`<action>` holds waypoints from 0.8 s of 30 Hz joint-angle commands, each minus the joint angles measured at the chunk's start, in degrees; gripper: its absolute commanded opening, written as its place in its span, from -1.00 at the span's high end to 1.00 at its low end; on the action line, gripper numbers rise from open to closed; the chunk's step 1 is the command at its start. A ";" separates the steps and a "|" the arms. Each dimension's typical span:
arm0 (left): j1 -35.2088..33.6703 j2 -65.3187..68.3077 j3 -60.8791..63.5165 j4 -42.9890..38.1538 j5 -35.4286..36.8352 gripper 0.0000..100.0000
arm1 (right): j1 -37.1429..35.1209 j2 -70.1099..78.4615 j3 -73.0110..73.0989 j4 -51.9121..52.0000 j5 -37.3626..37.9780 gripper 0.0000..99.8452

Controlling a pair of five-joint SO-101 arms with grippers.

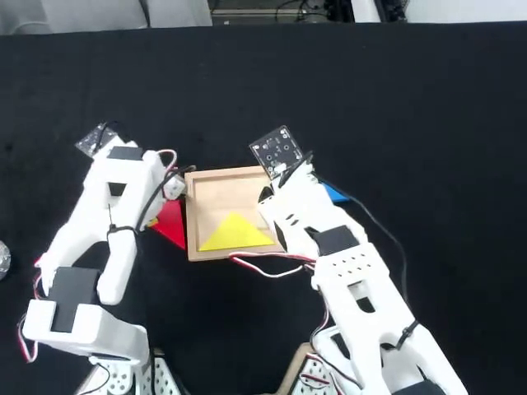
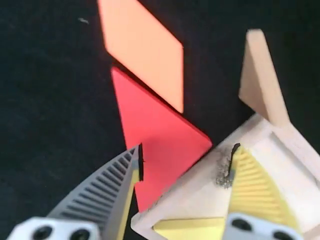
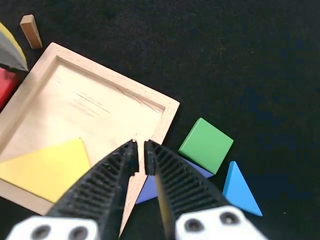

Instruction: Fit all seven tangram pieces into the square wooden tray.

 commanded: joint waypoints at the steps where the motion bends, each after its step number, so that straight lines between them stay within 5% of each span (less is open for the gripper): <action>1: -2.68 0.35 -0.66 -0.70 0.44 0.43 | 0.53 0.40 -0.13 -0.88 -0.09 0.93; 24: 0.31 7.21 1.01 -6.15 0.53 0.42 | 0.44 0.40 0.57 -1.23 0.00 0.92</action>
